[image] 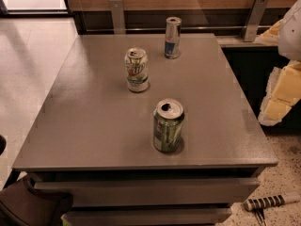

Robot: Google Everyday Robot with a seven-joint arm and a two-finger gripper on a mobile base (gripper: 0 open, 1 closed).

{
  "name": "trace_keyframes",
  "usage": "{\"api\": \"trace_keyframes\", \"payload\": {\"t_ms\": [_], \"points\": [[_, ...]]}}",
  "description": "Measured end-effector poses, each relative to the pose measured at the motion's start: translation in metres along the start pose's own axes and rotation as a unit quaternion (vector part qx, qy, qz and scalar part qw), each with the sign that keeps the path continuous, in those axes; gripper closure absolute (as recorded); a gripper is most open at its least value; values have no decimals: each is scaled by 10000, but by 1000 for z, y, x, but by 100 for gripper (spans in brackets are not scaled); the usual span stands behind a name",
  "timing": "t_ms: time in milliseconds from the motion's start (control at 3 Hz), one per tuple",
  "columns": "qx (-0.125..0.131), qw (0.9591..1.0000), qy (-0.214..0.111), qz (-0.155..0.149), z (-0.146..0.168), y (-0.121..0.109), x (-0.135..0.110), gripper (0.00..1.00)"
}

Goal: Move redbull can near green can

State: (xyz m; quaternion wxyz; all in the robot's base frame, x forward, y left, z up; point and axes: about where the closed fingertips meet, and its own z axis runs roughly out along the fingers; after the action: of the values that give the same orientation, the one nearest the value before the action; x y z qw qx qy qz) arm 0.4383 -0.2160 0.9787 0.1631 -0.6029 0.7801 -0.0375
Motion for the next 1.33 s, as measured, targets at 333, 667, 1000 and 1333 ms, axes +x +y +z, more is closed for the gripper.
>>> {"api": "trace_keyframes", "payload": {"t_ms": [333, 667, 1000, 1333], "points": [[0, 10000, 0, 0, 0, 0, 0, 0], [498, 9982, -171, 289, -5, -27, 20, 0], [1312, 9874, -470, 751, -15, -67, 49, 0], [1869, 9705, -1045, 1104, -9, -101, 66, 0]]}}
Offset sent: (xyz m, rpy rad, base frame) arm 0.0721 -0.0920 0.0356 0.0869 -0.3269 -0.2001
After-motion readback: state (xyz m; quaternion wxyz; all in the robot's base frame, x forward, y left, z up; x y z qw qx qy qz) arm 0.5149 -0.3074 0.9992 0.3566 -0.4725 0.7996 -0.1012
